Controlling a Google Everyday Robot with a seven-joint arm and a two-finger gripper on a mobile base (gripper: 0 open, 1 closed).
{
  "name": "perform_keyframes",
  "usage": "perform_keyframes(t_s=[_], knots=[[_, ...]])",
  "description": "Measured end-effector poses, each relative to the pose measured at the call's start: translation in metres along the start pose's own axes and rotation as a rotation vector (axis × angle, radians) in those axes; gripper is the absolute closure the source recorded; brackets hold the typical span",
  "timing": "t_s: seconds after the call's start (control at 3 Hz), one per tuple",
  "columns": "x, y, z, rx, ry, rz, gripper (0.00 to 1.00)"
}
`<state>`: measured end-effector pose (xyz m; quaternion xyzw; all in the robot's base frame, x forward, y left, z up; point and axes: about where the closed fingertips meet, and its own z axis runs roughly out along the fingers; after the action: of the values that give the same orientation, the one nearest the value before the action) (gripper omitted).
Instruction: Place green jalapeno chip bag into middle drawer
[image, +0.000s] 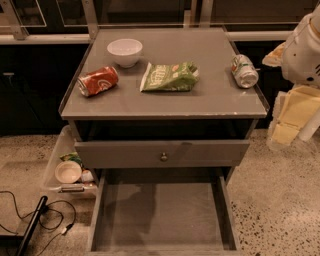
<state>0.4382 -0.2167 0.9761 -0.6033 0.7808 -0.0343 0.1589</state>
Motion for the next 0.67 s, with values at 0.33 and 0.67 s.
perform_keyframes(t_s=[0.33, 0.67], knots=[[-0.002, -0.004, 0.0, 0.01, -0.013, 0.003, 0.0], [-0.024, -0.024, 0.014, 0.027, -0.088, -0.04, 0.0]])
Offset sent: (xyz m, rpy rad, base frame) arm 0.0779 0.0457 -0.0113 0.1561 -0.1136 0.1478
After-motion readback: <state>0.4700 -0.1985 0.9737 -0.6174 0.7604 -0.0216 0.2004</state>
